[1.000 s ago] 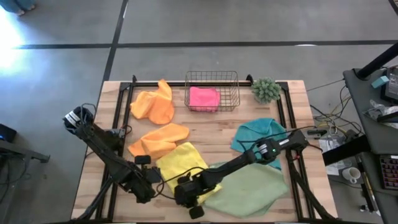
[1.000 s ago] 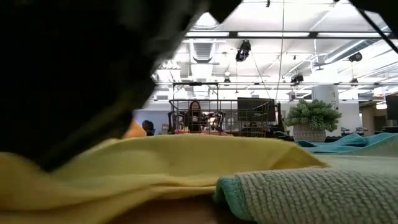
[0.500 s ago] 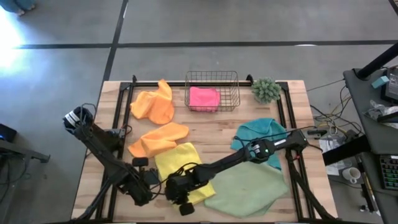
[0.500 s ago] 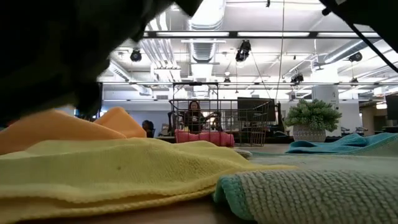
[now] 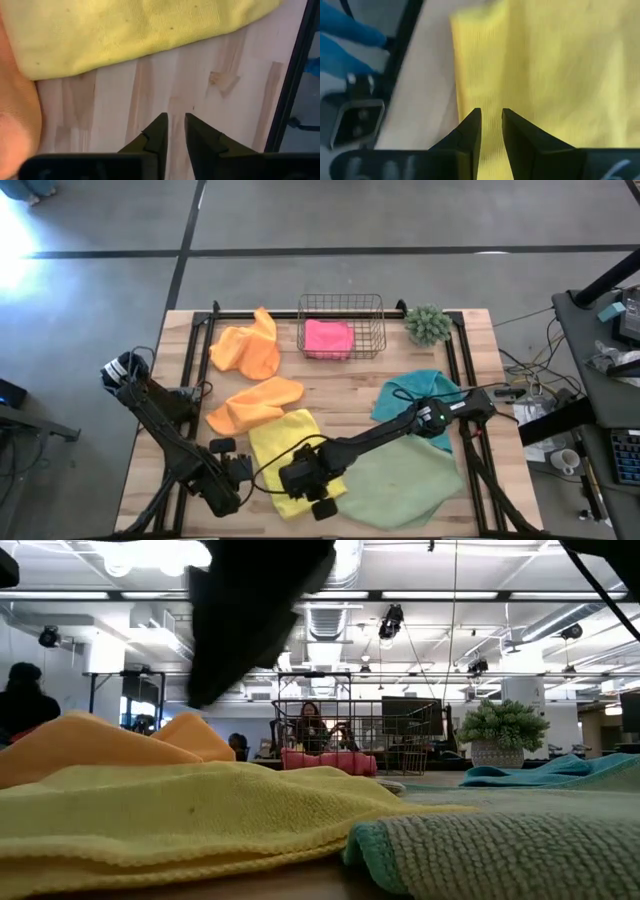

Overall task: Fold microfiber towels
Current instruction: Fold the yellow microfiber cloth

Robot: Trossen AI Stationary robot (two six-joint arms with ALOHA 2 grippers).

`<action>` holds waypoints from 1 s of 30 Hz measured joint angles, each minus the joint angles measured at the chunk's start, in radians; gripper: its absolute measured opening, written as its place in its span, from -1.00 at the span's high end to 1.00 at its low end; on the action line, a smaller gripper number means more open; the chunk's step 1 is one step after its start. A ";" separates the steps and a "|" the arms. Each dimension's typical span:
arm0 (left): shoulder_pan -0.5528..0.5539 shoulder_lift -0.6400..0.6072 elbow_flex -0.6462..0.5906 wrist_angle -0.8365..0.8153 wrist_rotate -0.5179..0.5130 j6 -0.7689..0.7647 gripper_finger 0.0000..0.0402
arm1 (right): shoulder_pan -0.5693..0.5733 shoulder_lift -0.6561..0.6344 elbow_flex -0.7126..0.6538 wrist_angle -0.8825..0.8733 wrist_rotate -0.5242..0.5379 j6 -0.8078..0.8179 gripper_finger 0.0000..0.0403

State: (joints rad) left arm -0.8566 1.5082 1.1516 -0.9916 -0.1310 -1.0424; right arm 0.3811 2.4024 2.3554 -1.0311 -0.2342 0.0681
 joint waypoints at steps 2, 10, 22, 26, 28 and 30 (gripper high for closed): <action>0.000 0.000 0.000 0.008 0.000 0.000 0.64 | 0.010 0.000 0.000 -0.065 0.000 0.005 0.68; 0.002 0.000 0.000 0.069 -0.003 -0.083 0.21 | 0.073 -0.026 -0.001 -0.271 0.144 0.002 0.74; 0.010 0.000 0.046 0.369 -0.123 -0.067 0.16 | 0.137 -0.161 -0.108 -0.366 0.320 0.013 0.74; 0.012 0.004 0.083 0.429 -0.172 -0.038 0.16 | 0.150 -0.274 -0.290 -0.309 0.367 0.056 0.74; 0.016 0.017 0.125 0.436 -0.205 0.000 0.16 | 0.154 -0.343 -0.394 -0.224 0.374 0.077 0.74; 0.026 0.036 0.168 0.433 -0.220 0.043 0.16 | 0.158 -0.420 -0.495 -0.115 0.375 0.099 0.74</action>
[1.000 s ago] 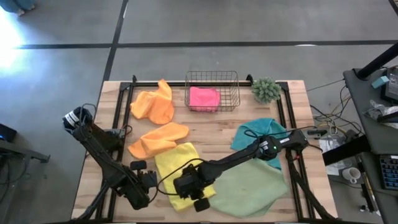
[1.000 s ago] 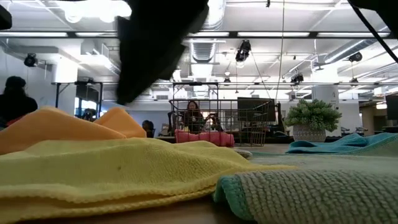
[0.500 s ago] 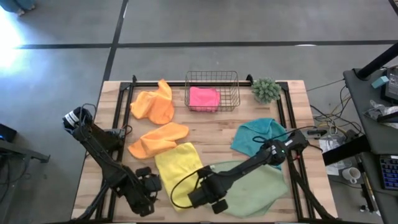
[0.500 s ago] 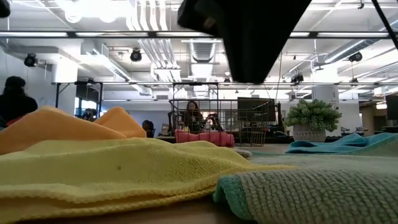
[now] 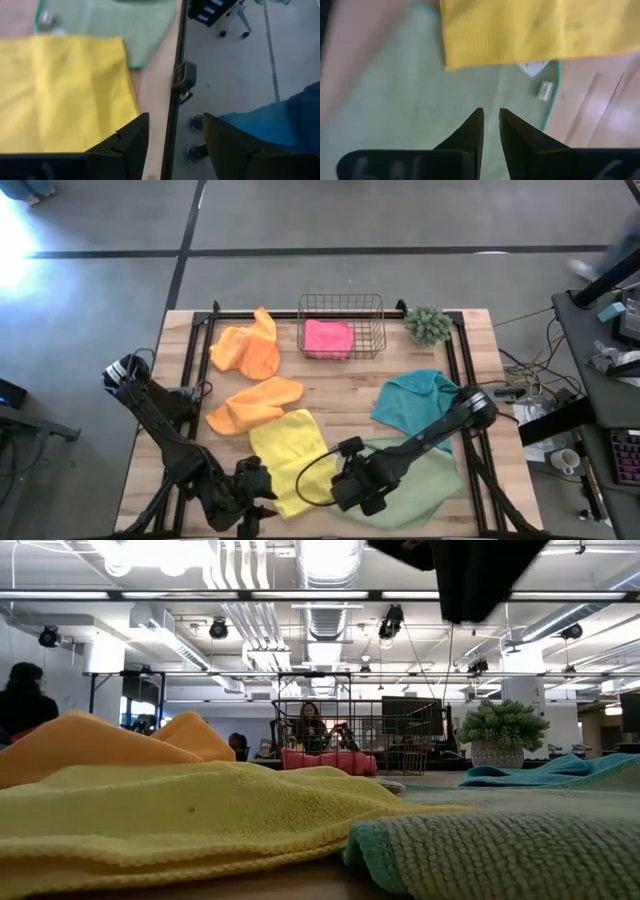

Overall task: Fold microfiber towels
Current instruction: Fold the yellow microfiber cloth

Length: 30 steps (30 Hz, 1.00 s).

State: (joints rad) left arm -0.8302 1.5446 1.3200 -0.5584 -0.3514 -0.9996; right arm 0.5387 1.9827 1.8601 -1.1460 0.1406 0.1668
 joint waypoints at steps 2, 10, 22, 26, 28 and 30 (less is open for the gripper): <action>0.015 0.026 0.047 -0.002 -0.003 0.050 0.16 | 0.005 -0.079 -0.092 0.101 0.002 0.020 0.74; 0.084 0.128 0.269 -0.156 -0.001 0.151 0.16 | 0.019 -0.300 -0.367 0.331 0.014 0.111 0.74; 0.091 0.357 0.619 -0.347 0.052 0.118 0.16 | 0.027 -0.329 -0.484 0.392 -0.065 0.049 0.52; 0.090 0.440 0.731 -0.473 0.067 0.080 0.16 | 0.033 -0.329 -0.463 0.410 -0.062 -0.021 0.36; 0.085 0.477 0.765 -0.535 0.067 0.049 0.16 | 0.037 -0.329 -0.460 0.442 -0.062 -0.042 0.31; 0.080 0.515 0.776 -0.561 0.071 0.022 0.16 | 0.038 -0.329 -0.473 0.500 -0.062 -0.063 0.27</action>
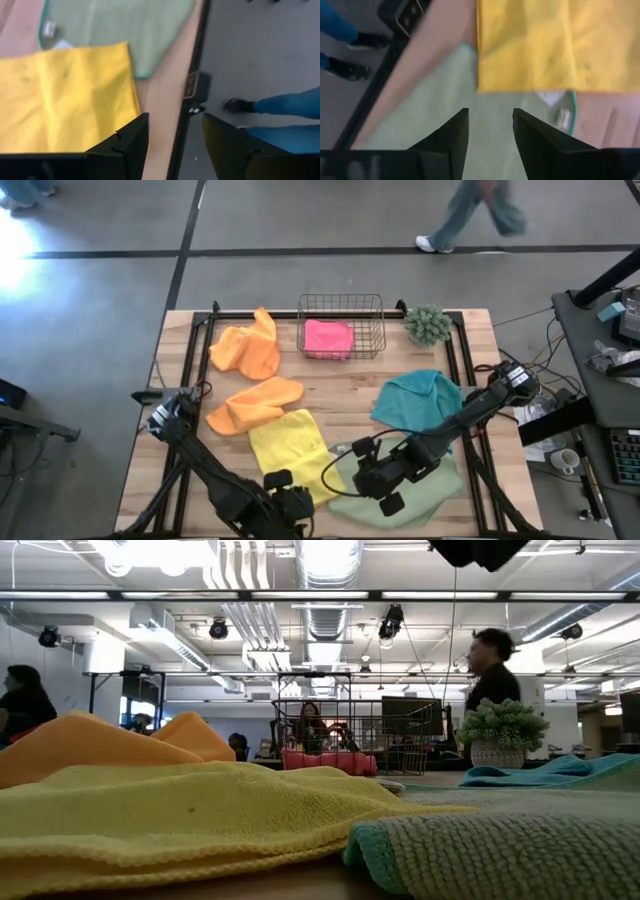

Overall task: Fold microfiber towels
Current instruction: Fold the yellow microfiber cloth

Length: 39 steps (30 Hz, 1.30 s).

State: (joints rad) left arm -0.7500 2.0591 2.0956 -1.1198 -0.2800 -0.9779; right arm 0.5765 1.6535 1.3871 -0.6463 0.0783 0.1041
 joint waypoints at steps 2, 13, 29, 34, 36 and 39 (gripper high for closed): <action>-0.009 0.034 -0.009 -0.007 0.025 -0.023 0.16 | 0.002 0.000 -0.018 0.064 0.000 -0.022 0.27; -0.053 0.164 -0.020 -0.001 0.058 -0.169 0.16 | 0.002 0.029 -0.077 0.397 -0.004 -0.196 0.32; -0.074 0.262 -0.042 -0.023 0.010 -0.203 0.16 | 0.001 0.315 0.083 0.471 0.000 -0.262 0.32; -0.073 0.298 -0.042 -0.040 -0.007 -0.203 0.16 | -0.007 0.395 0.135 0.458 0.002 -0.261 0.32; -0.069 0.306 -0.042 -0.059 -0.013 -0.203 0.16 | -0.009 0.416 0.147 0.443 0.016 -0.254 0.32; -0.064 0.308 -0.043 -0.086 -0.014 -0.202 0.16 | -0.015 0.437 0.168 0.411 0.062 -0.254 0.32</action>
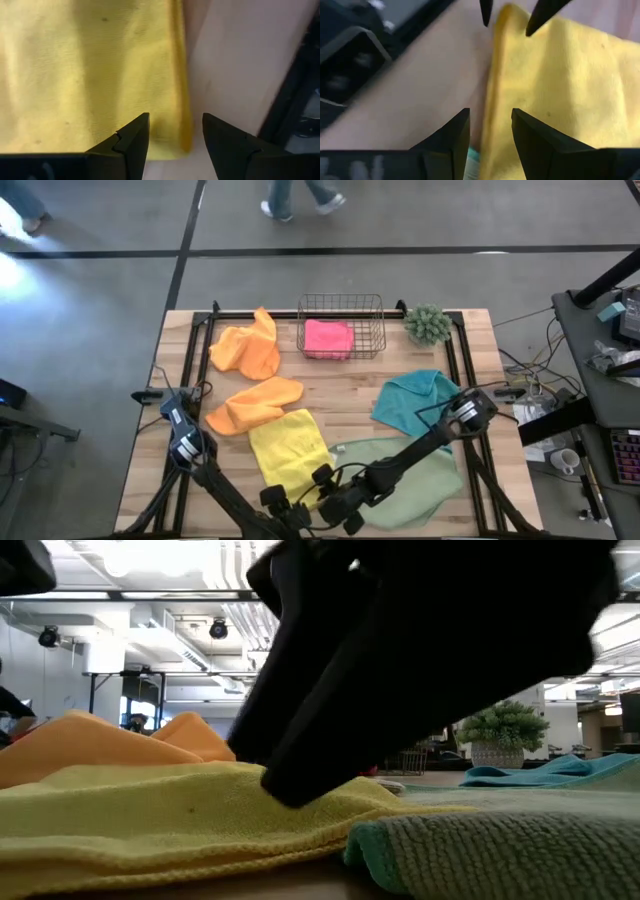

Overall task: Fold microfiber towels
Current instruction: Fold the yellow microfiber cloth

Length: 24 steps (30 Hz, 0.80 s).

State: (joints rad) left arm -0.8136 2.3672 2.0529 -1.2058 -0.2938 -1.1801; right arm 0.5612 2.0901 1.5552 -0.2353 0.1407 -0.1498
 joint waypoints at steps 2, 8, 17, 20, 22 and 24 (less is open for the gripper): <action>0.003 0.000 0.000 -0.015 -0.004 0.007 0.16 | -0.008 0.008 0.008 -0.028 0.009 0.000 0.32; 0.003 0.000 -0.010 -0.004 -0.010 0.013 0.16 | -0.025 0.023 0.008 -0.045 -0.022 0.027 0.32; 0.004 -0.009 -0.091 0.021 -0.009 0.008 0.16 | -0.038 0.023 0.005 -0.049 -0.048 0.045 0.32; 0.011 -0.011 -0.108 0.027 -0.006 0.007 0.16 | -0.037 0.023 0.005 -0.051 -0.055 0.044 0.32; 0.014 -0.011 -0.115 0.028 -0.005 0.008 0.16 | -0.036 0.023 0.003 -0.055 -0.064 0.045 0.32; 0.014 -0.011 -0.124 0.032 -0.004 0.008 0.16 | -0.037 0.023 -0.007 -0.062 -0.067 0.045 0.32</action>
State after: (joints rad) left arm -0.7994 2.3566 1.9290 -1.1740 -0.2981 -1.1725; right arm 0.5238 2.1136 1.5481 -0.2976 0.0739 -0.1047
